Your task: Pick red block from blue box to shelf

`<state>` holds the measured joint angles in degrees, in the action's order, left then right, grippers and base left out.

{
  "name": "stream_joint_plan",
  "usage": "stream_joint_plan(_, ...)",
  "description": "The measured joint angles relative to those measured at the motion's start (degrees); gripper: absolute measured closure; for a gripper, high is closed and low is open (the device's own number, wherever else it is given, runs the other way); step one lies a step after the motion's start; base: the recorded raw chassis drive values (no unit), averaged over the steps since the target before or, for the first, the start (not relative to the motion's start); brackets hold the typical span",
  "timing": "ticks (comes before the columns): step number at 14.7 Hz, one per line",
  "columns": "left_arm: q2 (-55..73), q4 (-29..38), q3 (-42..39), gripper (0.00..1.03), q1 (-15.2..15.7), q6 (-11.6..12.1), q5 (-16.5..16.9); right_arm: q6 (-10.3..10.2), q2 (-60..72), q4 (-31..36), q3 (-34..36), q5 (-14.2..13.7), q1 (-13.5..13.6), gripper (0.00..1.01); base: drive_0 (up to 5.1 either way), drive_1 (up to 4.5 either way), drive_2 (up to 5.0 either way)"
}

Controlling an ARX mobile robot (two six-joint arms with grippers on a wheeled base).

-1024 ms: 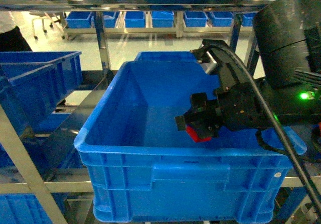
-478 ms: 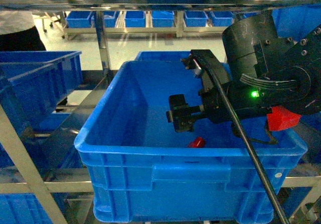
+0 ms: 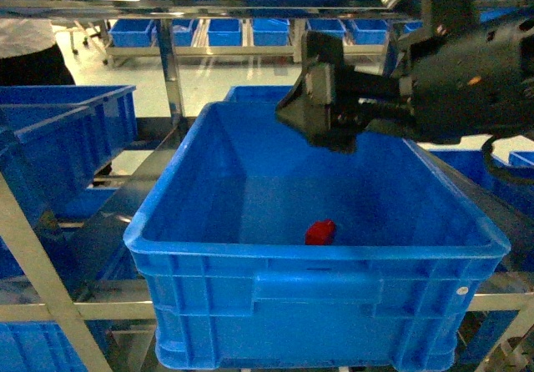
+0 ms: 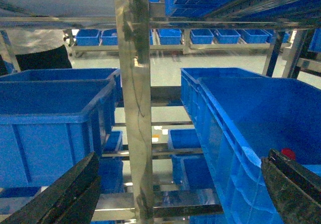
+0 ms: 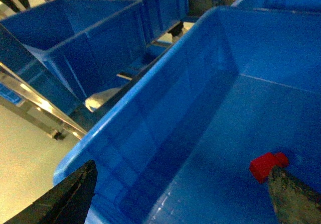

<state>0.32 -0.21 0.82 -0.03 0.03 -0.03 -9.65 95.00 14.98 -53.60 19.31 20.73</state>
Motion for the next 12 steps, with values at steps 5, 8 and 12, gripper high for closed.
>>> stream_joint_plan(5,0.02,-0.04,0.0,0.05,0.0,0.0,0.0,-1.38,-3.06,-0.24,1.55,0.33,-0.72,0.03,0.0,0.0,0.0)
stream_joint_plan(8,0.0,-0.02,0.0,0.05,0.0,0.0,0.0,-3.13,-3.1,-1.77,3.85,0.57,-2.03,0.03,0.0,0.0,0.0)
stream_joint_plan(12,0.0,-0.02,0.0,0.05,0.0,0.0,0.0,-2.38,-10.1,3.19,13.68,-2.62,-4.0,0.03,0.0,0.0,0.0)
